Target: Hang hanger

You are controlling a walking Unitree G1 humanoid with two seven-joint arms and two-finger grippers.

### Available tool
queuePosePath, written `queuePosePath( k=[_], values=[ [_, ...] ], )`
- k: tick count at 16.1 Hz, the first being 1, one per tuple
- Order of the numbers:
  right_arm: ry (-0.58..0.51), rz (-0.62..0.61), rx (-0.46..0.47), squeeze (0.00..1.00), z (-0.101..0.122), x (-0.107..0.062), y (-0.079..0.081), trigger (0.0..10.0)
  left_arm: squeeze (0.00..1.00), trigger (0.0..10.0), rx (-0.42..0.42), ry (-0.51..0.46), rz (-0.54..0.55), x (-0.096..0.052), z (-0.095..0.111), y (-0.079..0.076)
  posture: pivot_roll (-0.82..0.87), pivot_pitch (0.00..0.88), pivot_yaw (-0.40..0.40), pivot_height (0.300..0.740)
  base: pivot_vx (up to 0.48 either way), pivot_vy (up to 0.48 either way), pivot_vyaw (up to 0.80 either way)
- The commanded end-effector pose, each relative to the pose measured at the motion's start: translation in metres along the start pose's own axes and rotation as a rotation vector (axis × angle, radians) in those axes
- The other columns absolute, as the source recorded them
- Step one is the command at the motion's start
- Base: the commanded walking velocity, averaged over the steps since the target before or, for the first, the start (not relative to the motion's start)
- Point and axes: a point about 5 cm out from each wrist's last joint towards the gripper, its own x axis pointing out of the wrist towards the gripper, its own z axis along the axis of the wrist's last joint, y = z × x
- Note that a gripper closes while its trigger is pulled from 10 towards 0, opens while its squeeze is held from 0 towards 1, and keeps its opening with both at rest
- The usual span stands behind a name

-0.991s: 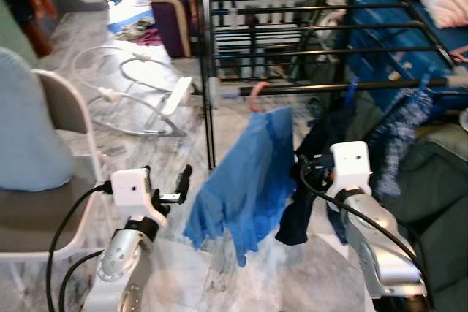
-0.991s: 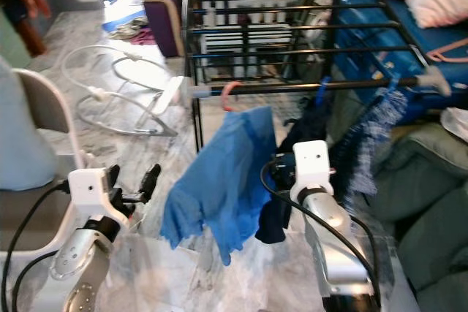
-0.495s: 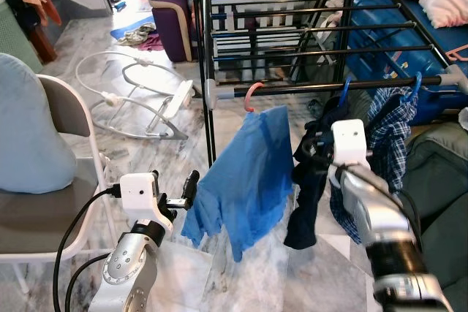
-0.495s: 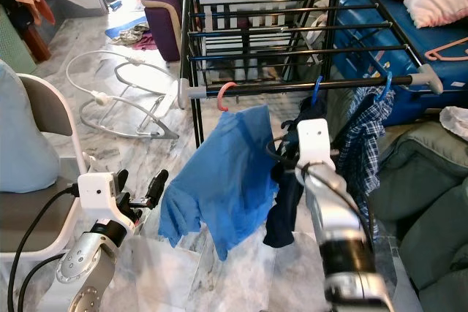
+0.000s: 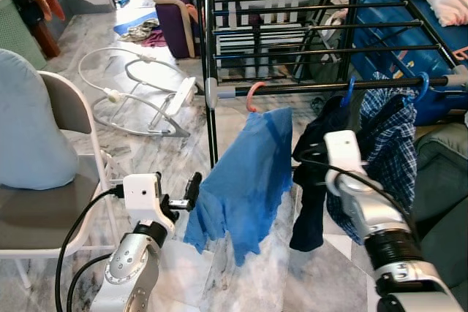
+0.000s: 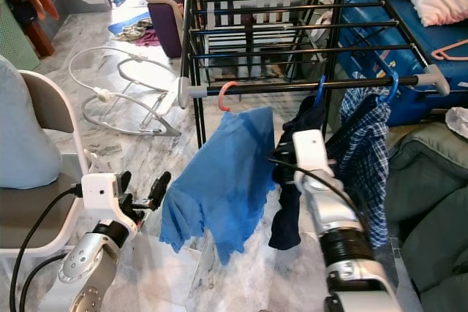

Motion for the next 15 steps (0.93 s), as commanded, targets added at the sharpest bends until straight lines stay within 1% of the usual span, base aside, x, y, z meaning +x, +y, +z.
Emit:
queuePosePath(
  k=[1, 3, 4, 5, 6, 7, 8, 11, 13, 14, 15],
  values=[
    [-0.005, -0.034, 0.000, 0.00, 0.000, 0.000, -0.008, 10.0, 0.00, 10.0, 0.002, 0.009, -0.015, -0.001, 0.000, -0.001, -0.10, 0.102, 0.031, 0.740, 0.000, 0.000, 0.00],
    [-0.013, -0.049, 0.000, 0.00, -0.001, -0.001, -0.018, 10.0, 0.00, 10.0, 0.001, 0.011, -0.017, 0.000, -0.001, -0.002, -0.11, 0.106, 0.033, 0.740, 0.000, 0.000, 0.00],
    [-0.023, -0.044, -0.003, 0.00, 0.001, -0.001, -0.020, 10.0, 0.00, 10.0, 0.000, 0.013, -0.020, 0.000, -0.001, -0.002, -0.11, 0.106, 0.038, 0.740, 0.000, 0.000, 0.00],
    [-0.036, -0.043, -0.014, 0.00, 0.003, 0.000, -0.021, 10.0, 0.00, 10.0, 0.000, 0.014, -0.023, 0.000, -0.001, -0.003, -0.11, 0.106, 0.038, 0.740, 0.000, 0.000, 0.00],
    [-0.052, -0.049, -0.030, 0.00, 0.010, 0.003, -0.027, 10.0, 0.00, 10.0, -0.002, 0.018, -0.029, 0.001, -0.001, -0.004, -0.11, 0.106, 0.038, 0.740, 0.000, 0.000, 0.00],
    [-0.059, -0.049, -0.024, 0.00, 0.013, 0.003, -0.029, 10.0, 0.00, 10.0, -0.002, 0.019, -0.028, 0.001, -0.001, -0.003, -0.11, 0.106, 0.038, 0.740, 0.000, 0.000, 0.00],
    [-0.067, -0.046, -0.028, 0.00, 0.016, 0.004, -0.029, 10.0, 0.00, 10.0, -0.002, 0.020, -0.028, 0.001, -0.002, -0.003, -0.11, 0.106, 0.038, 0.740, 0.000, 0.000, 0.00],
    [-0.089, 0.012, -0.043, 0.00, 0.027, 0.008, -0.022, 10.0, 0.00, 10.0, -0.002, 0.023, -0.025, 0.000, -0.002, -0.003, -0.11, 0.102, 0.038, 0.740, 0.000, 0.000, 0.00],
    [-0.091, 0.010, -0.039, 0.00, 0.030, 0.010, -0.022, 10.0, 0.00, 10.0, -0.003, 0.025, -0.027, 0.000, -0.002, -0.003, -0.11, 0.102, 0.038, 0.740, 0.000, 0.000, 0.00],
    [-0.074, 0.003, 0.009, 0.00, 0.031, 0.013, -0.022, 6.1, 0.00, 10.0, -0.003, 0.030, -0.030, 0.000, -0.003, -0.004, -0.11, 0.098, 0.036, 0.740, 0.000, 0.000, 0.00],
    [-0.061, 0.003, 0.027, 0.00, 0.029, 0.014, -0.023, 3.3, 0.00, 10.0, -0.004, 0.032, -0.031, 0.000, -0.003, -0.004, -0.11, 0.098, 0.036, 0.740, 0.000, 0.000, 0.00]
  ],
)
